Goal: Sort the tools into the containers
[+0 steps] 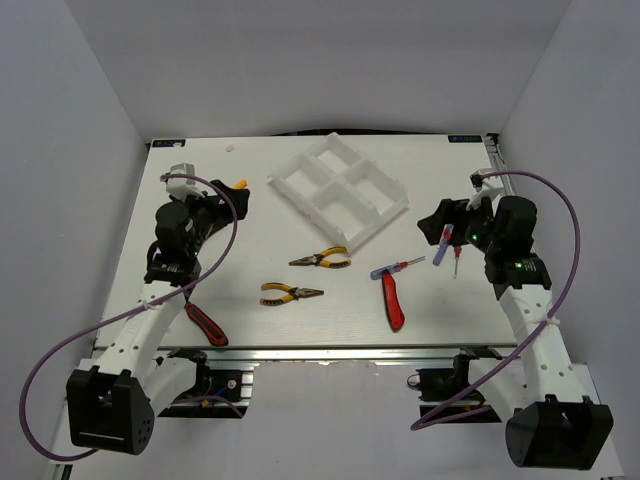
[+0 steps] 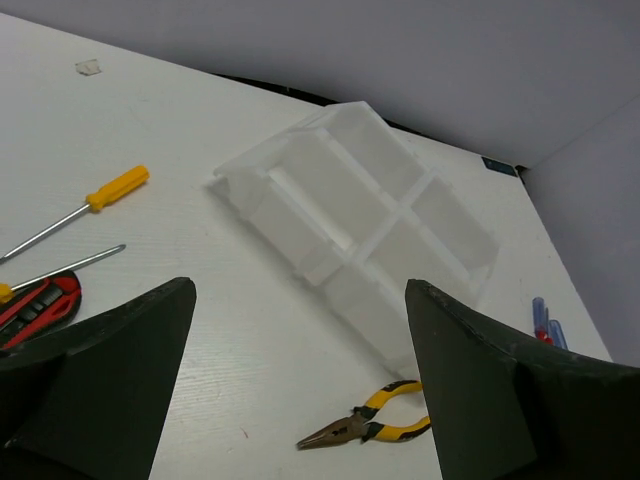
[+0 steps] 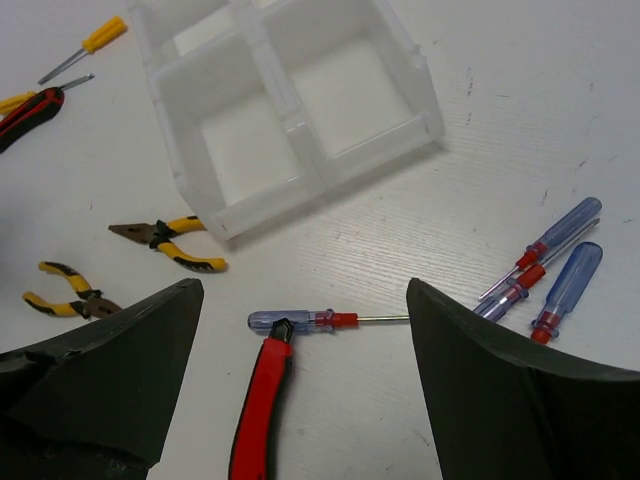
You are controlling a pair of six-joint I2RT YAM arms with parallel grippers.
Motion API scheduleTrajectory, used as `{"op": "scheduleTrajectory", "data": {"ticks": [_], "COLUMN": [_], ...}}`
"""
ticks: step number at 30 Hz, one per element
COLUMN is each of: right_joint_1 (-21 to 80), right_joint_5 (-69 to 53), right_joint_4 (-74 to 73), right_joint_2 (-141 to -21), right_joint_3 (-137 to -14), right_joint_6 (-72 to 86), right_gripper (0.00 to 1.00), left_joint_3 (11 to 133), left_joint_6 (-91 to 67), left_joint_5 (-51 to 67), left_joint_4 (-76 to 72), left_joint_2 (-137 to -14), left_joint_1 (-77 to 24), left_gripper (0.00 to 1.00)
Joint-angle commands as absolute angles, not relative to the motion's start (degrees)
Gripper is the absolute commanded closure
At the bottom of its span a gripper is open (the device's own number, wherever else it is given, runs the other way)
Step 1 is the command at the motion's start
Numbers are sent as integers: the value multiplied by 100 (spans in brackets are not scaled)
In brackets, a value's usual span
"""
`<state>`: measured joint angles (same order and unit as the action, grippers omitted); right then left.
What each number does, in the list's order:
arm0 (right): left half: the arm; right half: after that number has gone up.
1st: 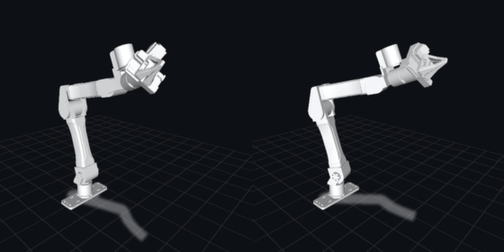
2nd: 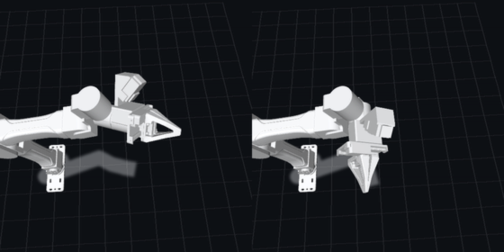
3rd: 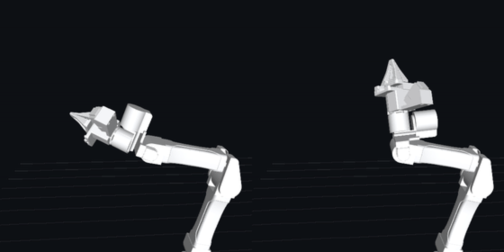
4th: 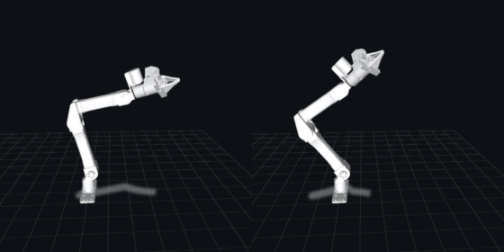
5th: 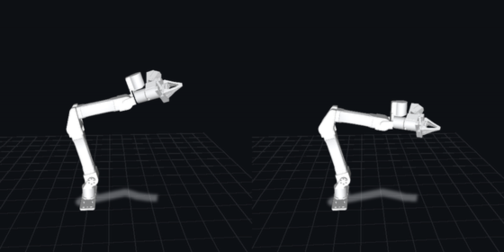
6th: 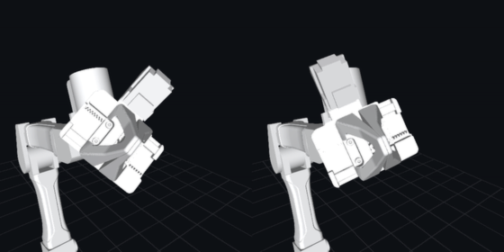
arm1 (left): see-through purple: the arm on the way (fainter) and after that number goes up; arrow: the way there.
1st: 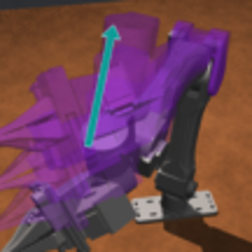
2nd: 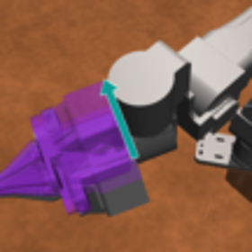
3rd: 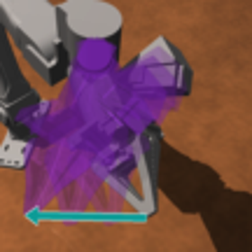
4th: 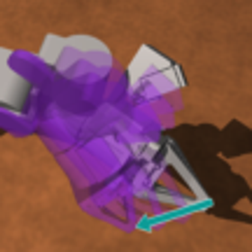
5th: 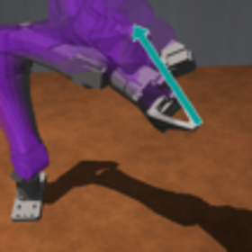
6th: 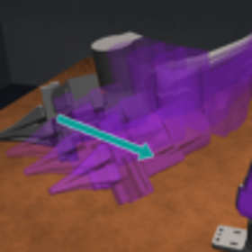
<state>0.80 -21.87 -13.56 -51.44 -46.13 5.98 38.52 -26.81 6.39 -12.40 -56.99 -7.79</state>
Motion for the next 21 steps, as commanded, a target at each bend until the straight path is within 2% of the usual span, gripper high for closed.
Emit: {"op": "scheduleTrajectory", "data": {"ticks": [1,5,6,8,10,13,14,15,16,18,19,20,21], "right_joint_1": [62,62,62,62,62,62,62,62,70,62,62,62,70], "right_joint_5": [-2741,-3706,-4362,-5181,-5492,-6230,-6475,-6556,-6609,-6505,-6460,-6399,-6251], "right_joint_4": [-1170,-861,-887,-1262,-1554,-2159,-2214,-2371,-2573,-2566,-2549,-2540,-2523], "right_joint_2": [-5072,-4756,-4650,-4588,-4605,-4623,-4580,-4553,-4535,-4518,-4526,-4561,-4588], "right_joint_3": [-4501,-4044,-3965,-3876,-3928,-3955,-3955,-3981,-3999,-4025,-4043,-4052,-4043], "right_joint_6": [379,-533,-823,-1763,-2369,-3179,-3321,-3566,-3742,-3814,-3806,-3788,-3771], "right_gripper": [11,11,11,11,11,11,12,12,25,50,67,70,69], "left_joint_3": [4131,4227,4262,4289,4307,4403,4456,4526,4683,4798,4851,4956,5027], "left_joint_6": [-2435,-2391,-2391,-2391,-2391,-2321,-2286,-2250,-2206,-2040,-1978,-1821,-1758], "left_joint_5": [308,202,124,88,79,79,79,88,88,88,218,307,386], "left_joint_4": [-1003,-835,-818,-765,-747,-625,-546,-458,-231,-45,147,219,298], "left_joint_2": [-5678,-5757,-5766,-5792,-5818,-5897,-6019,-6116,-6222,-6519,-6617,-6723,-6993], "left_joint_1": [-817,-817,-817,-817,-817,-817,-809,-809,-809,-809,-809,-809,-809], "left_gripper": [3,2,2,2,6,42,73,91,100,100,100,100,99]}}
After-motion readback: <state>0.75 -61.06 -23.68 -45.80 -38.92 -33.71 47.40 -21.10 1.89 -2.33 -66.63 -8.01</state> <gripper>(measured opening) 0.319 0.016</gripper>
